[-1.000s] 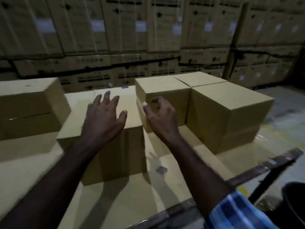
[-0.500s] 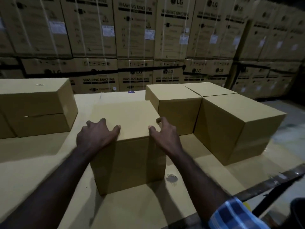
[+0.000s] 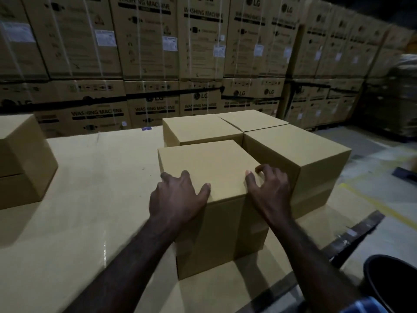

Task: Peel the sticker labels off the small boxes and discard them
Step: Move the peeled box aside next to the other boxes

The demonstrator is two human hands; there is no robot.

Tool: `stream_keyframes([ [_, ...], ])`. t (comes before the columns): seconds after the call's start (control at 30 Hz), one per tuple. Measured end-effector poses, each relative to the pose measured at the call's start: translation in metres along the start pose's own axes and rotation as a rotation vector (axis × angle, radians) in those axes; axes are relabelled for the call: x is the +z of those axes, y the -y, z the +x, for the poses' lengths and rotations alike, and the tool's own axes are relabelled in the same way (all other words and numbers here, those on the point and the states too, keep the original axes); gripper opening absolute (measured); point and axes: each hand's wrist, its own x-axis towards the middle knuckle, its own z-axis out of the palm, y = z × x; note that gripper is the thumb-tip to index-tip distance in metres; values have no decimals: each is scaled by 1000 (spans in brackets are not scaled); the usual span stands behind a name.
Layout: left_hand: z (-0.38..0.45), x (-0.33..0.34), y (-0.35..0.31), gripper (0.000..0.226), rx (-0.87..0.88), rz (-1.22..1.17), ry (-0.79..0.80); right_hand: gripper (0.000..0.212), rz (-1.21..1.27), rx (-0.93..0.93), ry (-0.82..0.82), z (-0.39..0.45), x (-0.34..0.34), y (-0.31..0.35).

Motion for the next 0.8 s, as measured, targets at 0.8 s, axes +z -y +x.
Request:
stream_keyframes([
  [0.8,45,28,-107,75,-174,138,-13,30,48,-351,-43,86,1,-77],
])
